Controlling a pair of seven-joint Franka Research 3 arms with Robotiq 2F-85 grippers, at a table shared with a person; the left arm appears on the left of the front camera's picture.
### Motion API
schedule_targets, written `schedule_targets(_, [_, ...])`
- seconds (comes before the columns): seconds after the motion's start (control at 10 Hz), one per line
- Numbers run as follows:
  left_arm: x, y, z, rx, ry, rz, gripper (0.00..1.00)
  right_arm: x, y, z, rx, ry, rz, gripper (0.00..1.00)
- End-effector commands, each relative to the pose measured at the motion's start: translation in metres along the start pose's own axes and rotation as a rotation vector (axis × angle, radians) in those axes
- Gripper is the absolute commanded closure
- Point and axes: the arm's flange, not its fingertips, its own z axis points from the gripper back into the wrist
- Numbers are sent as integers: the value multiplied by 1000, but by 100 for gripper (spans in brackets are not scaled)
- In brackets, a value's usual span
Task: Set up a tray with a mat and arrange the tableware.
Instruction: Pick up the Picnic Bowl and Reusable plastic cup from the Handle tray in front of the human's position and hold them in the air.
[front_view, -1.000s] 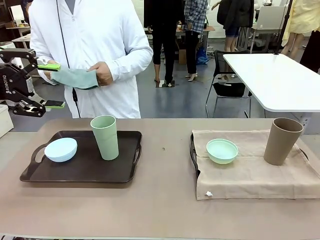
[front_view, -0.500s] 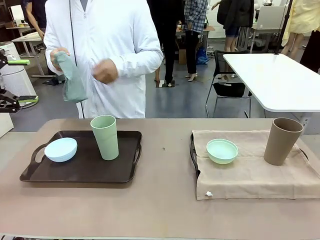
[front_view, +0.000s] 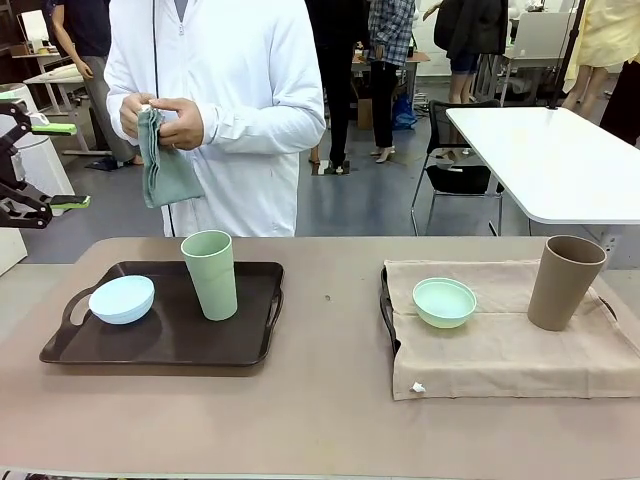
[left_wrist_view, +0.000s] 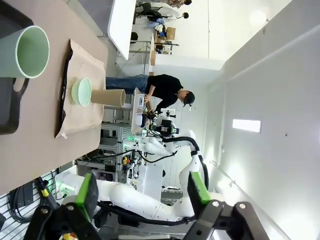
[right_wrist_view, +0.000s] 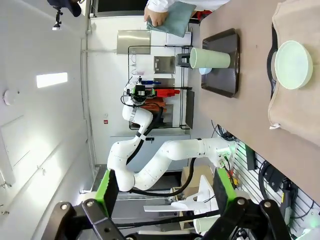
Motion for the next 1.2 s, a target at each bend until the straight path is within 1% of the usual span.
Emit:
schedule_targets(0.0, [-2,-3,-1,-17,4,5,6,2,3,-1,16,-5,8,0])
schedule_targets(1.0, [-2,-3,-1,-17,4,5,6,2,3,-1,16,-5,8,0])
schedule_targets(1.1, [0,0,0,0,0,0,6,0,0,0,0,0,0,0])
